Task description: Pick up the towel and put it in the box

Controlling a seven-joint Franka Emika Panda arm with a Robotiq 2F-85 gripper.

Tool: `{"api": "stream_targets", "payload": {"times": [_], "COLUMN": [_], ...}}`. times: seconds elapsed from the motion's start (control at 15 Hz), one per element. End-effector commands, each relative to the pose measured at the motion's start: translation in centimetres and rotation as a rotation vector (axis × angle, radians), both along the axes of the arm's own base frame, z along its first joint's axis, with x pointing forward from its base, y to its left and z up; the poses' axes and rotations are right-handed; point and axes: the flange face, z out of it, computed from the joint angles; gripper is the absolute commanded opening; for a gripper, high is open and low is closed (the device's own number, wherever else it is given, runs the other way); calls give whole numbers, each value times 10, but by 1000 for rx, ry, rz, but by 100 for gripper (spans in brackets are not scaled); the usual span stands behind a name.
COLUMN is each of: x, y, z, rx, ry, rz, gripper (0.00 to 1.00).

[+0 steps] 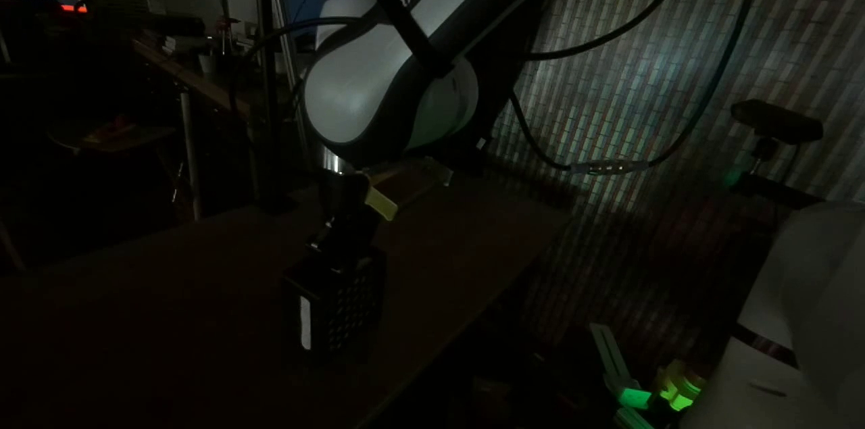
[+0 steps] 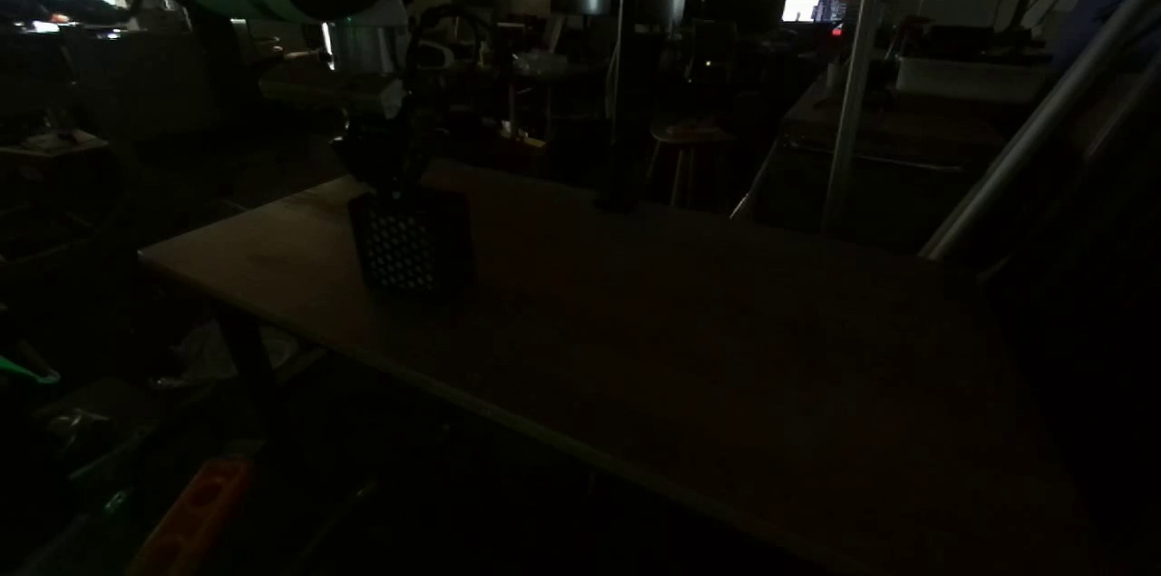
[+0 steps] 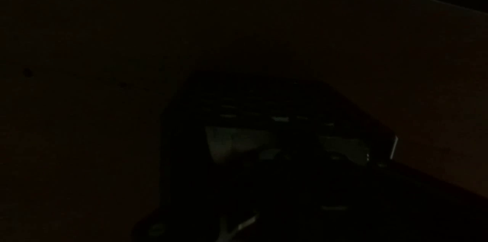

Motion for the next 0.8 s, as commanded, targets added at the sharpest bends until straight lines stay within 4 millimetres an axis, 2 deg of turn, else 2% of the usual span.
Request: {"api": "stream_targets", "payload": {"times": [0.0,0.73], "x": [-3,0], "y": [0,-5], "z": [-6,-37], "rx": [27,88], "ry": [-12,-4], "rz": [-31,-75], "gripper": [12,12]}}
